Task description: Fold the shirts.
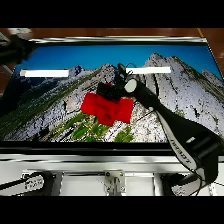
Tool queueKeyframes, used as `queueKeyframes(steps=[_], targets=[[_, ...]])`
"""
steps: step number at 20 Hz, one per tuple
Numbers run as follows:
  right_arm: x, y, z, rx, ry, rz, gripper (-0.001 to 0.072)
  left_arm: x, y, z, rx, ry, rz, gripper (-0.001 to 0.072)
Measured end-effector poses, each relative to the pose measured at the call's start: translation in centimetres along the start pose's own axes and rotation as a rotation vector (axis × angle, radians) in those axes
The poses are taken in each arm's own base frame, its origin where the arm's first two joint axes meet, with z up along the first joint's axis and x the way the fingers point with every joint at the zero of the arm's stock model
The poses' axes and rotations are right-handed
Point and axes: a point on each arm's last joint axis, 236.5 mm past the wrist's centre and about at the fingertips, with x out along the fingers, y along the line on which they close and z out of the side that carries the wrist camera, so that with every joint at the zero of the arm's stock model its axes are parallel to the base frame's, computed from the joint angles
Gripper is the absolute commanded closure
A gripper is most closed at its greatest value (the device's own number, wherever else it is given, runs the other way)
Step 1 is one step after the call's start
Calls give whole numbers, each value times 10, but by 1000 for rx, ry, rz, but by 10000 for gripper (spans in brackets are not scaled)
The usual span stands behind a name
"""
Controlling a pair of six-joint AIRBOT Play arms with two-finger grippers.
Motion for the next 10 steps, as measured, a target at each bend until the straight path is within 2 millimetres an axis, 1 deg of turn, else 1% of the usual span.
queueKeyframes(steps=[1,2,3,4,6,7,8,9,10], targets=[[10,0,-3,32,1,19,136,-13,-7,4,24,-9,3,670],[14,0,-4,45,5,35,136,-22,-11,6,42,-13,7,671],[12,-1,-3,46,17,44,136,-29,-15,7,56,-14,9,670],[5,-4,0,38,33,46,136,-33,-17,5,67,-6,12,670],[-23,-15,12,7,63,27,136,-38,-20,5,83,-1,14,670],[-43,-28,20,-14,79,-8,135,-40,-21,4,91,0,15,670],[-62,-47,27,-25,95,-64,82,-41,-20,4,99,3,20,670],[-83,-69,31,-26,114,-135,65,-42,-21,3,105,8,19,670],[-104,-96,34,-18,140,-220,37,-43,-22,2,111,10,20,670]])
